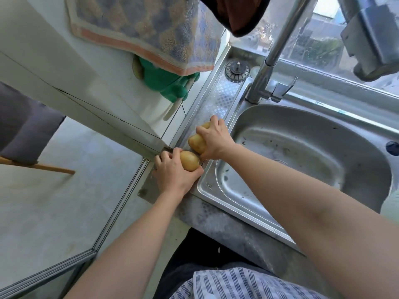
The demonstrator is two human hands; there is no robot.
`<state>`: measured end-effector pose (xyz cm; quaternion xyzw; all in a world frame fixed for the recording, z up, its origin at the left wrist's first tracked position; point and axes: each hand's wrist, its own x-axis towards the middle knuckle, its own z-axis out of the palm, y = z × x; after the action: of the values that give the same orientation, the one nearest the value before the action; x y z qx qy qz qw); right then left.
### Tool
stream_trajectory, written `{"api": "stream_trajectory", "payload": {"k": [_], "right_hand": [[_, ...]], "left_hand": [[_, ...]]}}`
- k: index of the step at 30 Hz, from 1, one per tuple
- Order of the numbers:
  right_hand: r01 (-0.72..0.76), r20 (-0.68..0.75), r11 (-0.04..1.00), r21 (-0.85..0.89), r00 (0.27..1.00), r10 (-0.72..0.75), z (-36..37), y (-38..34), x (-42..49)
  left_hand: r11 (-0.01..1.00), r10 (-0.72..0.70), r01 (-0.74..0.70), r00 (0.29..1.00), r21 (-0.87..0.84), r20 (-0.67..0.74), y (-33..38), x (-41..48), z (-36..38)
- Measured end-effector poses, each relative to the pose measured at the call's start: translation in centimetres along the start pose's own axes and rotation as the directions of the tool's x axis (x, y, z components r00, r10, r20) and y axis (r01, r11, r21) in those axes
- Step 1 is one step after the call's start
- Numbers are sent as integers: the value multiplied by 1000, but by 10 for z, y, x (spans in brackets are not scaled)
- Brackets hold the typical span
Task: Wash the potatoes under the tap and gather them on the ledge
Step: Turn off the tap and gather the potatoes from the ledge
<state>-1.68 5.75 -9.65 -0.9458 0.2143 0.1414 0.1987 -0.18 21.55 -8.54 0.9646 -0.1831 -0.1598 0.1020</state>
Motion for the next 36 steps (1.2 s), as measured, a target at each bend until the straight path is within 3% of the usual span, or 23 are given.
{"api": "stream_trajectory", "payload": {"k": [5,8,10,12,13,15,17,19,23,26,29,33,36], "right_hand": [[-92,-183,923,373,968,170,0,19,-22],[-216,-160,828,517,926,341,-5,33,-40],[-354,-12,654,668,874,485,-6,49,-52],[-452,208,384,805,822,530,-12,61,-70],[-486,259,322,812,795,548,-10,69,-78],[-557,254,351,753,738,626,0,88,-96],[-641,228,393,660,669,708,2,98,-119],[-679,279,289,675,597,752,8,109,-137],[-554,289,84,829,552,782,15,125,-172],[-587,226,172,791,542,810,16,135,-195],[-535,206,158,830,557,804,16,145,-214],[-447,-93,367,816,524,846,0,157,-245],[-243,-210,393,887,546,811,-24,178,-272]], "left_hand": [[992,118,-118,993,-52,-3,13,2,-1],[984,109,-109,994,-143,-5,29,1,-2],[974,169,-163,985,-159,25,42,0,-1],[944,203,-161,971,-289,122,60,0,2],[917,216,-136,960,-375,179,70,-1,3],[902,263,-156,938,-402,226,90,-7,6],[916,365,-317,914,-247,180,106,-18,5],[898,429,-410,895,-158,120,118,-26,10],[917,395,-350,860,-189,322,133,-33,25],[866,494,-492,817,-88,297,145,-49,28],[865,491,-496,803,-79,338,162,-58,33],[766,634,-634,720,-105,281,195,-80,29],[709,706,-679,682,-193,190,228,-95,24]]}}
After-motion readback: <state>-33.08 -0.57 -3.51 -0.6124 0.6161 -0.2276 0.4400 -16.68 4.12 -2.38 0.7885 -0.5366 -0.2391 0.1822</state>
